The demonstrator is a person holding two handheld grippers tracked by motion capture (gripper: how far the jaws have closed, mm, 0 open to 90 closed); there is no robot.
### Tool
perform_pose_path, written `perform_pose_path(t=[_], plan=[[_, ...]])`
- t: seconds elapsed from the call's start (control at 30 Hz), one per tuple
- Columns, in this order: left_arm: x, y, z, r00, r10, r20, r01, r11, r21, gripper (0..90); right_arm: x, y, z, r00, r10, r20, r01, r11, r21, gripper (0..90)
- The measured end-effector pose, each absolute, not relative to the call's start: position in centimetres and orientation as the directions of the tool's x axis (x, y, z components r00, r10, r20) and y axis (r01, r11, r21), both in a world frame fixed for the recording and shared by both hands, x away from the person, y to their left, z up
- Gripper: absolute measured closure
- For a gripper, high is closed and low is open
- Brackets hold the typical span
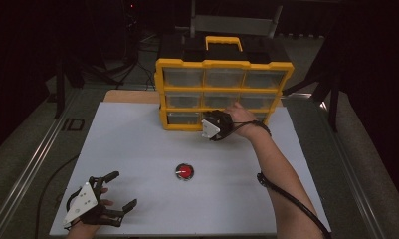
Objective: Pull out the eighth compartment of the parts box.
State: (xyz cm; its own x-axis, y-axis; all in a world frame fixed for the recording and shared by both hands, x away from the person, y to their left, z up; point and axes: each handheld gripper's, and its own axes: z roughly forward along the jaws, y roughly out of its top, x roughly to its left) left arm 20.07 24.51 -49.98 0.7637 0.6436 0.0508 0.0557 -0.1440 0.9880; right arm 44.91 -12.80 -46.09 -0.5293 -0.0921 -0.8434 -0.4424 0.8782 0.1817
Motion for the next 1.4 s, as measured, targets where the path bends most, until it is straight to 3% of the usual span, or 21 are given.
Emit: perform_pose_path(t=[0.4, 1.4], plan=[[20.2, 24.5, -50.0, 0.765, 0.642, 0.053, 0.055, -0.146, 0.988, 0.4, 45.0, -12.6, -46.0, -0.566, -0.049, -0.823, -0.421, 0.875, 0.237, 74.9], [20.4, 24.3, -50.0, 0.767, 0.639, 0.055, 0.054, -0.150, 0.987, 0.4, 42.7, -13.2, -45.5, -0.597, -0.084, -0.798, -0.450, 0.858, 0.246, 74.7]])
